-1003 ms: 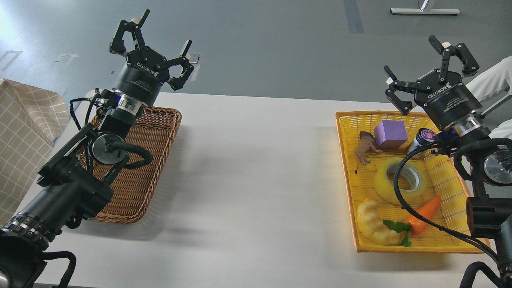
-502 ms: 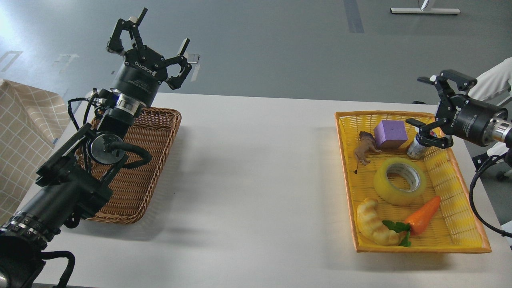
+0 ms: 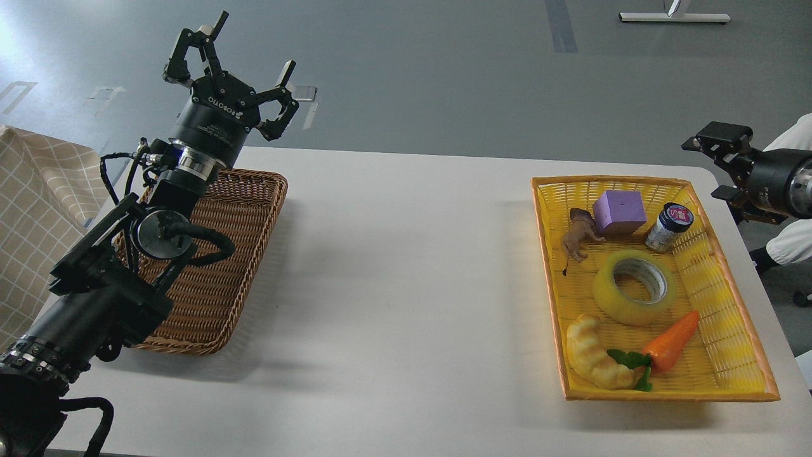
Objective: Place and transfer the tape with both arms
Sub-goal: 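Move the right gripper down toward the yellow tape roll in the tray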
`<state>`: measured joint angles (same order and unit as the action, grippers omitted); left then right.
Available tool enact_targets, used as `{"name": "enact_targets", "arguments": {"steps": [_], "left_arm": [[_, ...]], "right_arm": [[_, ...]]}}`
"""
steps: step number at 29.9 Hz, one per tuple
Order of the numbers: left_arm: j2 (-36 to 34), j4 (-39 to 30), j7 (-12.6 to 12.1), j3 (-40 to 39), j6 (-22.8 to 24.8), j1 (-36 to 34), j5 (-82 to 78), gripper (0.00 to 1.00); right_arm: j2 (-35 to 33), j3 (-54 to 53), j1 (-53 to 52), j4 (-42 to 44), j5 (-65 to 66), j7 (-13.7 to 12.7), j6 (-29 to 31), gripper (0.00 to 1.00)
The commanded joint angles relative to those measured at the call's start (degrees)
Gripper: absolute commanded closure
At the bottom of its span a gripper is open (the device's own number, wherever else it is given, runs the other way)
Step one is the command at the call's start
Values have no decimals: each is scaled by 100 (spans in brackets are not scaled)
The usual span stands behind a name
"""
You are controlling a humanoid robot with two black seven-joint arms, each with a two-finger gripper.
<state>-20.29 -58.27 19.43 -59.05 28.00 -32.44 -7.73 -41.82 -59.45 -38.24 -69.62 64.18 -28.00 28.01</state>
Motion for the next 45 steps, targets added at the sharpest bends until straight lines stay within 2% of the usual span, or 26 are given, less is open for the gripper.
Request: {"name": "enact_targets", "arguments": {"steps": [1,7,12,14,15,17,19,20,21,24,27,33,45], "left_arm": [[-27,-9,-9,-37,0,1,0,1],[-142,-35,0,-54,0,10,0,1],[-194,-44,-9,-124,0,98,0,1],[-203,-44,-9,-151,0,124,0,1],[-203,-44,-9,-168,0,124,0,1],[-203,-44,-9,-177,0,124,0,1],[-203,-44,-9,-177,0,124,0,1],[-203,-44,-9,-177,0,124,0,1],[-203,-44,-9,-177,0,124,0,1],[-203,-44,-9,-177,0,124,0,1],[-203,-44,-9,-177,0,124,0,1],[-203,-44,-9,-177,0,124,0,1],[-203,-44,-9,-186,0,124,0,1]], "right_arm": [[-343,161,281,-919,332,0,-1,0],[-941,329,677,-2115,973,0,-1,1],[-1188,364,836,-2179,974,0,-1,0],[-1231,355,836,-2179,974,118,-1,0],[-1336,355,836,-2187,974,363,-1,0],[-1433,346,836,-2179,974,680,-1,0],[-1713,355,836,-2161,991,1285,-1,0],[-1785,355,836,-2161,1000,1436,-1,0],[-1899,355,836,-2152,1000,1707,-1,0],[-2005,373,879,-2091,1087,2060,-1,0],[-2076,416,1151,-1828,1674,2079,-1,0],[-1690,697,1196,-1336,2423,2088,-1,0],[-1109,1023,1205,-1247,2784,2062,-1,3]]}}
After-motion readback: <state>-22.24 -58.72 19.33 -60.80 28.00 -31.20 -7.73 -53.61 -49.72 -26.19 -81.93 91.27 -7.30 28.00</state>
